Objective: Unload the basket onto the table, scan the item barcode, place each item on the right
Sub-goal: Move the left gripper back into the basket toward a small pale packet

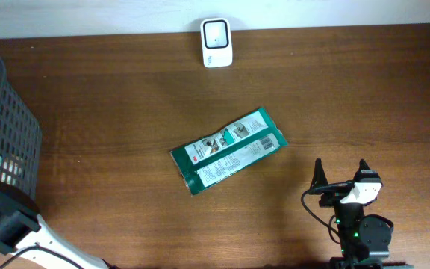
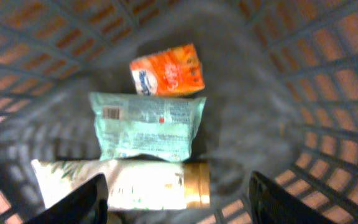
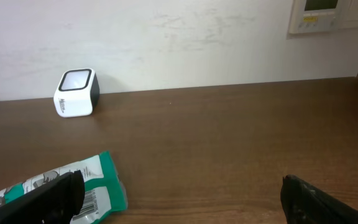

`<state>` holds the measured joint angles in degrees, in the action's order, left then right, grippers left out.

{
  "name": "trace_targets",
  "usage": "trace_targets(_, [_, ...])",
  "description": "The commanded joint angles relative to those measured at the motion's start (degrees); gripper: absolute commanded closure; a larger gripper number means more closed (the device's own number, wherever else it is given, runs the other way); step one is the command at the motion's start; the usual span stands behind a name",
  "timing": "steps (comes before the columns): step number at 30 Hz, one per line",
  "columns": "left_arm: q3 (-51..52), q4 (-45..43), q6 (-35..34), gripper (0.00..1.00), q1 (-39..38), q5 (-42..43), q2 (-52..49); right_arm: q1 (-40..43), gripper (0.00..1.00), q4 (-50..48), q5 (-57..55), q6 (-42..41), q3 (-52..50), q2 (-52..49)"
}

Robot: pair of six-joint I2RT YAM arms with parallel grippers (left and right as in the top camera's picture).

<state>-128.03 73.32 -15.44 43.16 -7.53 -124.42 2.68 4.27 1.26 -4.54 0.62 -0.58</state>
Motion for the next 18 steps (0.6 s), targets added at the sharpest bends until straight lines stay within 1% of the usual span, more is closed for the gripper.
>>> trace_targets(1, [9.2, -6.5, 0.7, 0.3, 0.2, -1.4, -0.3, -0.4, 0.02, 0.3, -0.7, -0.4, -0.3, 0.4])
trace_targets(3, [12.9, -10.3, 0.7, 0.29, 0.2, -2.0, -0.3, -0.4, 0.02, 0.3, -0.7, -0.4, -0.3, 0.4])
trace_targets(5, [17.6, -16.0, 1.2, 0.29, 0.2, -1.9, -0.3, -0.4, 0.02, 0.3, -0.7, -0.4, -0.3, 0.4])
trace_targets(10, [22.8, -24.2, 6.4, 0.3, 0.0, -1.7, -1.2, -0.4, 0.02, 0.3, -0.7, -0.4, -0.3, 0.4])
trace_targets(12, [23.8, -25.8, 7.4, 0.3, 0.0, -1.7, -2.0, -0.4, 0.02, 0.3, -0.7, -0.4, -0.3, 0.4])
trace_targets(14, [24.4, -26.2, 7.4, 0.33, 0.0, -1.7, -2.8, -0.4, 0.02, 0.3, -0.7, -0.4, -0.3, 0.4])
trace_targets(18, [24.8, -26.0, 7.4, 0.35, 0.2, -1.8, -5.2, -0.4, 0.02, 0.3, -0.7, -0.4, -0.3, 0.4])
